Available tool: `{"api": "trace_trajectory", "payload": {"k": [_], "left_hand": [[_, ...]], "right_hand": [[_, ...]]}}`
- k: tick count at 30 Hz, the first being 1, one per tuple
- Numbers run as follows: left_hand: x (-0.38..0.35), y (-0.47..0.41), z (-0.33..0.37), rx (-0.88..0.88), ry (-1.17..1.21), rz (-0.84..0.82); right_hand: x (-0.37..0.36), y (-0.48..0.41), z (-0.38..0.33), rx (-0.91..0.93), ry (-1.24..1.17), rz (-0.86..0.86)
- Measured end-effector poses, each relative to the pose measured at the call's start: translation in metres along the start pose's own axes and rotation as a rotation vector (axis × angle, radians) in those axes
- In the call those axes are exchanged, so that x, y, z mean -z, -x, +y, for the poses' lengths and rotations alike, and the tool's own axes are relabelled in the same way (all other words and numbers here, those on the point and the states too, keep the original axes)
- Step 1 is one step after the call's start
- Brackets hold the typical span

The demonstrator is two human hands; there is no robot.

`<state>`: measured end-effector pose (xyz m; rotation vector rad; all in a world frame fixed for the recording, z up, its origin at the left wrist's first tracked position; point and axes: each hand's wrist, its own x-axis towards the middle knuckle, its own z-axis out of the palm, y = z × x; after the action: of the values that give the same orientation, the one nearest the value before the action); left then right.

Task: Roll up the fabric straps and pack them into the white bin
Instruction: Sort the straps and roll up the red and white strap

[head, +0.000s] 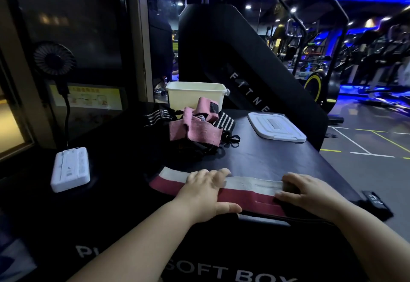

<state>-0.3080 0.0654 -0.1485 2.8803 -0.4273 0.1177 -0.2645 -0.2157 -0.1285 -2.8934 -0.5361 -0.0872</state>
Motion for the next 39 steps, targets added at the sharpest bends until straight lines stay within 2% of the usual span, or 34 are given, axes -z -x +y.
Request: {"api": "trace_trajectory", "payload": {"k": [6, 10, 14, 25, 34, 36, 39], "left_hand": [[-0.01, -0.035, 0.042, -0.128, -0.078, 0.002], [-0.02, -0.059, 0.076, -0.138, -0.037, 0.002], [-0.027, -0.087, 0.099, -0.122, 0.002, -0.019], [-0.025, -0.12, 0.107, -0.006, 0.167, -0.056], [-0.023, -0.13, 0.096, 0.045, 0.046, -0.215], [-0.027, -0.131, 0.095, 0.064, 0.062, -0.185], [-0.023, -0.134, 0.1, 0.117, 0.236, 0.0]], "right_hand": [[0.015, 0.031, 0.049, -0.226, 0.012, 0.066], [0.026, 0.049, 0.074, -0.373, 0.02, 0.113], [0.028, 0.059, 0.085, -0.477, 0.019, 0.092], [0.024, 0.04, 0.054, -0.551, -0.042, 0.04], [0.02, 0.027, 0.047, -0.563, -0.201, 0.015], [0.019, 0.025, 0.048, -0.565, -0.2, 0.003], [0.015, 0.021, 0.04, -0.566, -0.217, 0.036]]}}
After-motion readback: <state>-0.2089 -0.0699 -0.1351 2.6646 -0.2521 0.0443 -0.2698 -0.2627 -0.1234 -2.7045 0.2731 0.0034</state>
